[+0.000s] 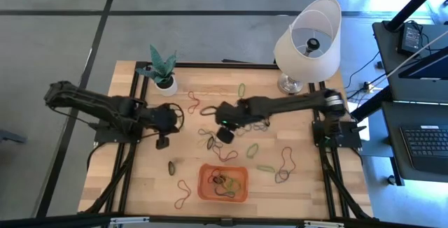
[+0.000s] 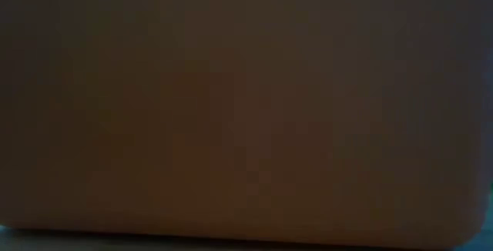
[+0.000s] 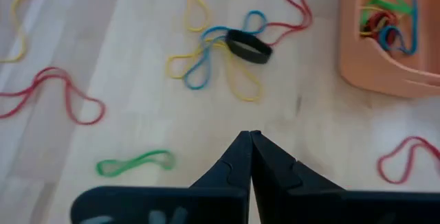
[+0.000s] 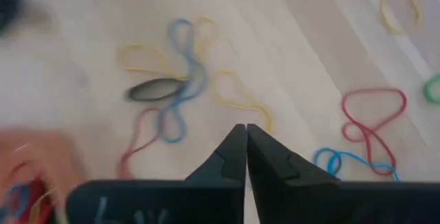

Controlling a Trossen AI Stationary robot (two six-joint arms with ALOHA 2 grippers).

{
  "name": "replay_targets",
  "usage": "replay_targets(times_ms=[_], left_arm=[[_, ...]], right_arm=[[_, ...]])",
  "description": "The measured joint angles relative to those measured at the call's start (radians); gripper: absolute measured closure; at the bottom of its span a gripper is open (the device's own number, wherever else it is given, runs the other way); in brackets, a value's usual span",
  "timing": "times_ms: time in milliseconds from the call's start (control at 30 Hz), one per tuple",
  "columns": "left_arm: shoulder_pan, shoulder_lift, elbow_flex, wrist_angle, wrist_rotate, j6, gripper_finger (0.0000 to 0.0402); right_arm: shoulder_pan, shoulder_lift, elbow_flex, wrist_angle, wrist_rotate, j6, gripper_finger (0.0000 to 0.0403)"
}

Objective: Pick and place rubber bands into bin
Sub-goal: Put the yellow rubber band into the bin

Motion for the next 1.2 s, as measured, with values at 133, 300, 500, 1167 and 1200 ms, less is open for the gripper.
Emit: replay_targets(times_ms=[133,300,500,1167,1200], left_arm=[[0.036,-0.043,-0.040,-0.014,0.009,0.016,0.0399],[0.053,-0.055,-0.050,-0.030,0.011,0.040,0.0399],[0.052,-0.055,-0.050,-0.032,0.009,0.094,0.0398],[0.053,-0.054,-0.050,-0.032,0.011,0.122,0.0398],[0.052,-0.054,-0.050,-0.032,0.011,0.122,0.0399]], right_arm=[[-0.054,0.110,0.074,-0.085,-0.021,0.063,0.0359],[-0.093,0.185,0.084,-0.092,-0.106,0.135,0.0314],[-0.100,0.241,0.084,-0.085,-0.114,0.212,0.0261],[-0.080,0.367,0.090,-0.064,-0.101,0.238,0.0350],[-0.077,0.368,0.090,-0.067,-0.096,0.236,0.0374]])
